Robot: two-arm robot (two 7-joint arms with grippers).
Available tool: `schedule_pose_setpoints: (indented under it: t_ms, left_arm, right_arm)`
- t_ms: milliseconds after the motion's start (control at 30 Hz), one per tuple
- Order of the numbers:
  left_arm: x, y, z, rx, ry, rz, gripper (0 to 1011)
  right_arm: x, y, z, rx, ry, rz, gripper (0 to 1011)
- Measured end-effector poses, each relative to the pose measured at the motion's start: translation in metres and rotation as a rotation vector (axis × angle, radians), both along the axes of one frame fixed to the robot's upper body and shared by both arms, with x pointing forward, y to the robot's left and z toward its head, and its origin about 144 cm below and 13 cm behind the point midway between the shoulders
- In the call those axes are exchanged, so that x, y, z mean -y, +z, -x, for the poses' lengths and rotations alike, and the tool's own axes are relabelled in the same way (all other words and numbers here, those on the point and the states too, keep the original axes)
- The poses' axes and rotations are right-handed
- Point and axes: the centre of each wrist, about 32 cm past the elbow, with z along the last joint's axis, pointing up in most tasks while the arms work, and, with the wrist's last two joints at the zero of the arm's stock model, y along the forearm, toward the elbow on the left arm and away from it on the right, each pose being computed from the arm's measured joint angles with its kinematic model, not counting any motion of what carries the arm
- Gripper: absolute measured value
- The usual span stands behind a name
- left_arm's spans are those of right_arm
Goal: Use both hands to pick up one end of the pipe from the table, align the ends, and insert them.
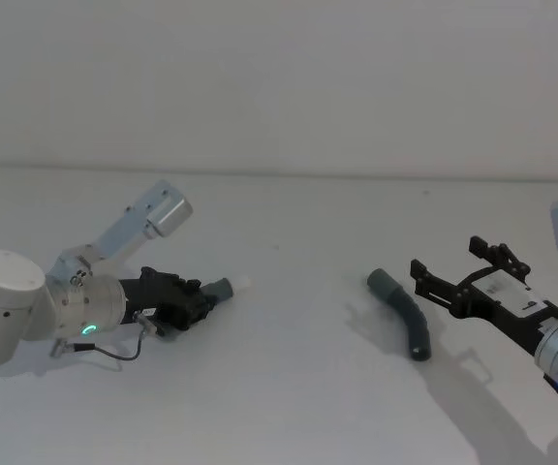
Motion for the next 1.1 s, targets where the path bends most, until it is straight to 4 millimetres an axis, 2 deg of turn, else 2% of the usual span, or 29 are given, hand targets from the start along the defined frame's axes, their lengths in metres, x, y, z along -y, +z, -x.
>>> schedule_pose_setpoints:
  t_ms: [433, 1100]
  left_arm:
    - [0.0, 0.0, 0.0, 0.0, 0.0, 0.0, 334]
    - [0.0, 0.0, 0.0, 0.0, 0.0, 0.0, 334]
  right_arm:
    - [0.008, 0.022, -0.027, -0.188, 0.117, 0.093, 1002]
    - [0.0, 0.024, -0.055, -0.304, 0.144, 0.225, 1001]
